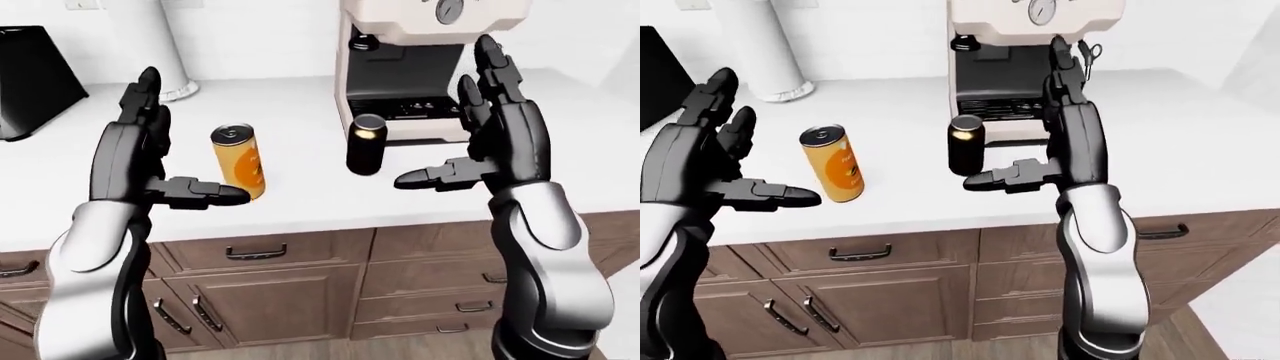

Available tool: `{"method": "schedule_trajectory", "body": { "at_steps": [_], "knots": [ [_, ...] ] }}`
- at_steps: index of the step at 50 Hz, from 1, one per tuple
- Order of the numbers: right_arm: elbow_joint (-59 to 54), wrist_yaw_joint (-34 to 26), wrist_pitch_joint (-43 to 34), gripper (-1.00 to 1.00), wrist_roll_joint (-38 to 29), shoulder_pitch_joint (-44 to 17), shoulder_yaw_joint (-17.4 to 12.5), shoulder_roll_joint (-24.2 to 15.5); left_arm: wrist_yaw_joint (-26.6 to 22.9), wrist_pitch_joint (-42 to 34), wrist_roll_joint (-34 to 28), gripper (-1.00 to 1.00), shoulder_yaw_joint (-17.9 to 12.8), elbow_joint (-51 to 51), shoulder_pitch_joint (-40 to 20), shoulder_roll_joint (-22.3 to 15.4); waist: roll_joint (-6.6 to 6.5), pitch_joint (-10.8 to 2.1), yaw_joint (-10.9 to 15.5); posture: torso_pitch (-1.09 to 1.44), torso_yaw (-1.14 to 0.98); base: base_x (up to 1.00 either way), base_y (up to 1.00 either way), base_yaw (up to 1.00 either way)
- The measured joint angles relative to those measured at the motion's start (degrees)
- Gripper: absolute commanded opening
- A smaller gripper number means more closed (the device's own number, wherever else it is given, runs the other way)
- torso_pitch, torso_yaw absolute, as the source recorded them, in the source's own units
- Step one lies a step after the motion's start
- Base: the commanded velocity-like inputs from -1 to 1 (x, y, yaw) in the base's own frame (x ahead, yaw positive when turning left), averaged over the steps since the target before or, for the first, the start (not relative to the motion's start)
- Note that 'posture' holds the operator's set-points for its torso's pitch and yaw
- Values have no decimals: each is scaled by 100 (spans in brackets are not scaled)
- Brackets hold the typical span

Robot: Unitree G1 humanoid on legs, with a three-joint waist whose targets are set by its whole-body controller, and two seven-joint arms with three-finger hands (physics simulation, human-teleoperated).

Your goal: Move the drinks to the dining counter.

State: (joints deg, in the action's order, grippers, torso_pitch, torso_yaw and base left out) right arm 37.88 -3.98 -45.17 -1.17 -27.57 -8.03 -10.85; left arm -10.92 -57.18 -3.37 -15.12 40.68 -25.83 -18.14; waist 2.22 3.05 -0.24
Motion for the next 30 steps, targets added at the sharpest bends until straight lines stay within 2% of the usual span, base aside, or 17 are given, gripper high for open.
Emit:
{"method": "schedule_trajectory", "body": {
  "at_steps": [3, 9, 10, 13, 18, 23, 30],
  "knots": [
    [-66, 27, -56, 100, -43, 24, -19, 19, -55, -41, 44, 100, 51, -88, 46, -5, 6, -62, 16, 0, 0, 26, 0, 0],
    [14, 4, -16, 100, -32, -65, -6, 9, -42, 35, -20, 100, -32, 5, -44, -66, -324, -46, -47, 0, 0, 11, 0, 0],
    [24, 0, -14, 100, -21, -83, -20, 0, -41, 51, -29, 100, -34, 16, -56, -66, -425, -70, -65, 0, 0, 0, 0, 0],
    [-36, 5, -67, 100, 25, -28, 6, 47, -50, -22, -51, 100, -25, -66, -34, -73, -299, -8, -43, 0, 0, 0, 0, 0],
    [-89, 10, -167, 100, 76, -40, 43, 11, -74, -173, -87, 100, -23, -112, -28, -87, -220, -28, -17, 0, 0, 0, 0, 0],
    [26, 37, -121, 100, 56, -39, 0, 4, -111, -100, -117, 100, -6, -36, -26, -82, -224, -71, -31, 0, 0, 0, 0, 0],
    [-317, 71, 69, 100, -22, -7, 103, 77, -135, 10, -158, 100, 3, -75, 63, -9, -242, -77, -23, 0, 0, 0, 0, 0]
  ]
}}
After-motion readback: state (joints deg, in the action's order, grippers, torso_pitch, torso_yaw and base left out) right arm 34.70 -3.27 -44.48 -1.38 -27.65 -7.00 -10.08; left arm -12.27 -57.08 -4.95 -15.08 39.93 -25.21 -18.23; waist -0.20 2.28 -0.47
